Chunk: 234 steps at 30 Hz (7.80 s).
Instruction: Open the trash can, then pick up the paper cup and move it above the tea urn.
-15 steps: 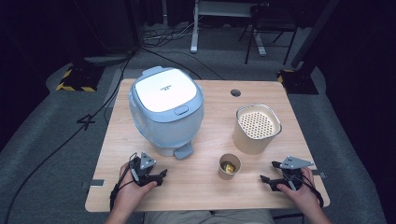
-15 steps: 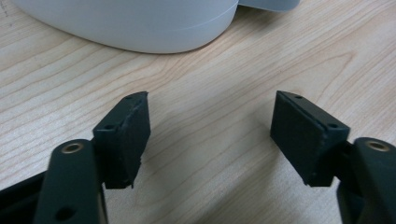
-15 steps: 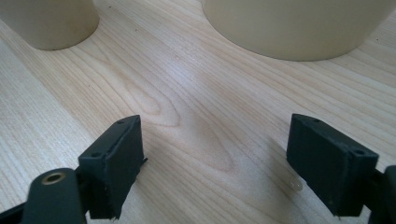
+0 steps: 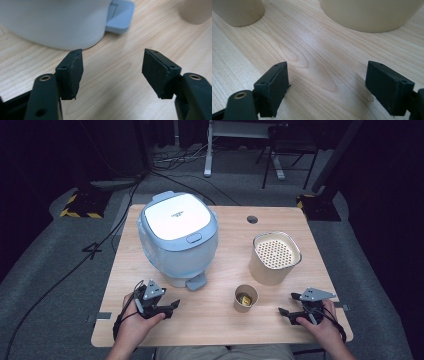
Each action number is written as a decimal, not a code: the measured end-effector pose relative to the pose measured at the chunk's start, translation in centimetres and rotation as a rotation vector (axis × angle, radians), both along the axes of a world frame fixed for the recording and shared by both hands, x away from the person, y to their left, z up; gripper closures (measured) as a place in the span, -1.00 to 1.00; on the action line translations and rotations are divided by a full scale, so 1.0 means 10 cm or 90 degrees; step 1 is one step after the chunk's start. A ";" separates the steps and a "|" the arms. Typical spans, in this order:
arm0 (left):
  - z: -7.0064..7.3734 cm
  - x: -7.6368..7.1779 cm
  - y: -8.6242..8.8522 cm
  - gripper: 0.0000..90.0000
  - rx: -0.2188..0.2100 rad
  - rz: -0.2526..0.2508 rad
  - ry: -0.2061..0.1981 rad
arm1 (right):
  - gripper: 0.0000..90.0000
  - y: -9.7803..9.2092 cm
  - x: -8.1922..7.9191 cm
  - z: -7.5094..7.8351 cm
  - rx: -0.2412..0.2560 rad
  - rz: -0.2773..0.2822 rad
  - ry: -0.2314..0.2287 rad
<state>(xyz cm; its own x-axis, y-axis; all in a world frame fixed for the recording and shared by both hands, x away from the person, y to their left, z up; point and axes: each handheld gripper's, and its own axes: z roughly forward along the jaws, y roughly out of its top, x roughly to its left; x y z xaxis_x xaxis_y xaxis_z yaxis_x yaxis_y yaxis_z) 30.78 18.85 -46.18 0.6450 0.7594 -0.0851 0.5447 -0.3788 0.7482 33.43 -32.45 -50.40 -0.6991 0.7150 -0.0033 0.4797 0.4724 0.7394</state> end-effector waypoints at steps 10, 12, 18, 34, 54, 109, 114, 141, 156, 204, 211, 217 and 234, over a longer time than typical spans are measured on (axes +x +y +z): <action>0.27 -0.01 0.03 0.04 -0.018 -0.057 -0.011 | -0.57 0.01 0.00 0.00 0.000 -0.002 0.000; 0.32 -0.01 0.03 0.04 -0.022 -0.065 -0.014 | -0.57 0.01 0.00 0.00 0.000 -0.001 -0.001; 0.46 0.00 0.03 0.02 -0.036 -0.078 -0.026 | -0.57 0.00 0.00 0.00 0.000 -0.001 -0.001; 0.82 0.06 0.13 0.25 -0.218 -0.189 -0.117 | -0.57 0.01 0.00 0.00 0.000 -0.002 0.000; 1.51 0.37 -0.01 0.68 -0.221 -0.255 -0.172 | -0.56 0.00 0.01 0.00 0.001 0.000 0.001; 1.68 0.60 -0.40 0.30 -0.151 -0.218 -0.172 | -0.54 0.00 0.01 0.00 0.001 0.007 -0.001; 1.66 0.38 -0.41 0.11 -0.141 -0.244 -0.183 | -0.54 0.00 0.01 0.00 0.001 0.007 -0.001; 0.46 0.08 -0.26 -0.08 -0.138 -0.199 -0.105 | -0.46 0.04 -0.02 0.03 -0.008 -0.021 0.013; -0.17 0.11 -0.18 -0.11 -0.078 -0.114 -0.039 | -0.44 0.36 -0.13 0.36 -0.001 0.045 0.028; -0.42 0.18 -0.18 -0.66 0.071 -0.057 0.012 | -0.48 1.38 0.05 0.17 0.061 0.100 -0.008; -0.42 0.18 -0.18 -0.66 0.071 -0.057 0.012 | -0.39 1.35 0.02 0.11 0.103 0.081 -0.033; -0.42 0.18 -0.18 -0.66 0.070 -0.057 0.013 | -0.36 1.34 0.02 0.10 0.107 0.093 -0.048; -0.42 0.19 -0.18 -0.68 0.067 -0.059 0.016 | -0.34 1.02 0.05 0.63 0.127 0.160 -0.082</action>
